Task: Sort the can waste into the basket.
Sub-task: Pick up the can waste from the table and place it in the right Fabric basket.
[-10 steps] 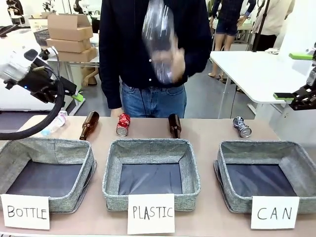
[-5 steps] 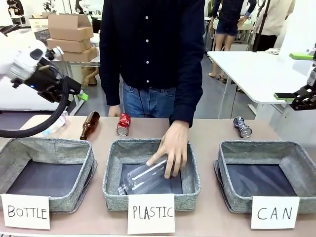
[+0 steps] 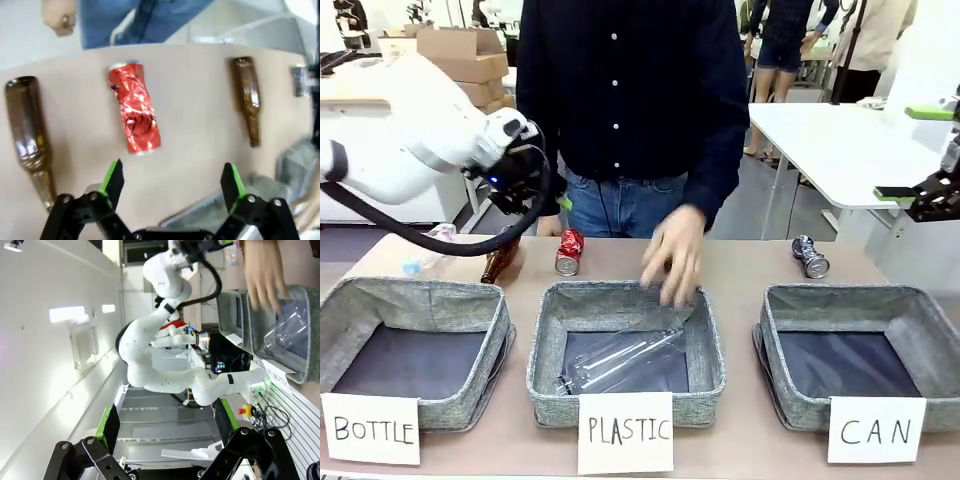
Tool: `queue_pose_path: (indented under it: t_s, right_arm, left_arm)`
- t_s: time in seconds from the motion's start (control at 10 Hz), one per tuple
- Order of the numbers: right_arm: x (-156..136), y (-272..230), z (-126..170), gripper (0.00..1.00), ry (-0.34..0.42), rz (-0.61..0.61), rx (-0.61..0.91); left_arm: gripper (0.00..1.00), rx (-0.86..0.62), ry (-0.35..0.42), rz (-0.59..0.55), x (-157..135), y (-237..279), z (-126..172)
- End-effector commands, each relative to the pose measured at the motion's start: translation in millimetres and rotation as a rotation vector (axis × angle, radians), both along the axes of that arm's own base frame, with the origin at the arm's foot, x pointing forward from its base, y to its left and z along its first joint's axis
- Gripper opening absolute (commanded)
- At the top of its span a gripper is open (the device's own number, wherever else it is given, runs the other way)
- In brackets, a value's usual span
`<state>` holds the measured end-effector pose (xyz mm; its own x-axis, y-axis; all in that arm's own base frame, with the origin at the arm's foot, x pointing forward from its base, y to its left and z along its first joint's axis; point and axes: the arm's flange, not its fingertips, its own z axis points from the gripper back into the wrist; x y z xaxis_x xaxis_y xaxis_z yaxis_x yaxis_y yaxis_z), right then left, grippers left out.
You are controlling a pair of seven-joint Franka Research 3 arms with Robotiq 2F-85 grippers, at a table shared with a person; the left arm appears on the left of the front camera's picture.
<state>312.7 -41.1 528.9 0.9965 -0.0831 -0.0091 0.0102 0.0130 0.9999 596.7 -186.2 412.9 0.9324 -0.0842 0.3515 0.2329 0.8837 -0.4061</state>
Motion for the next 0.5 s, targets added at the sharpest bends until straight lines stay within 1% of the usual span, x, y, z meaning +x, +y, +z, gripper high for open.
queue_pose_path:
  t_s: [0.0, 0.2, 0.3, 0.4]
  right_arm:
    - [3, 1, 2, 1.0, -0.026, -0.001, 0.023]
    - [3, 1, 2, 1.0, -0.026, -0.001, 0.023]
    - [3, 1, 2, 1.0, -0.026, -0.001, 0.023]
    - [3, 1, 2, 1.0, -0.026, -0.001, 0.023]
  left_arm:
    - [1.0, 0.142, 0.103, 0.064, 38, -27, -18]
    - [1.0, 0.25, 0.13, 0.113, 58, -51, -53]
    - [1.0, 0.284, 0.125, 0.141, 64, -56, -65]
    - [1.0, 0.301, 0.144, 0.143, 67, -59, -74]
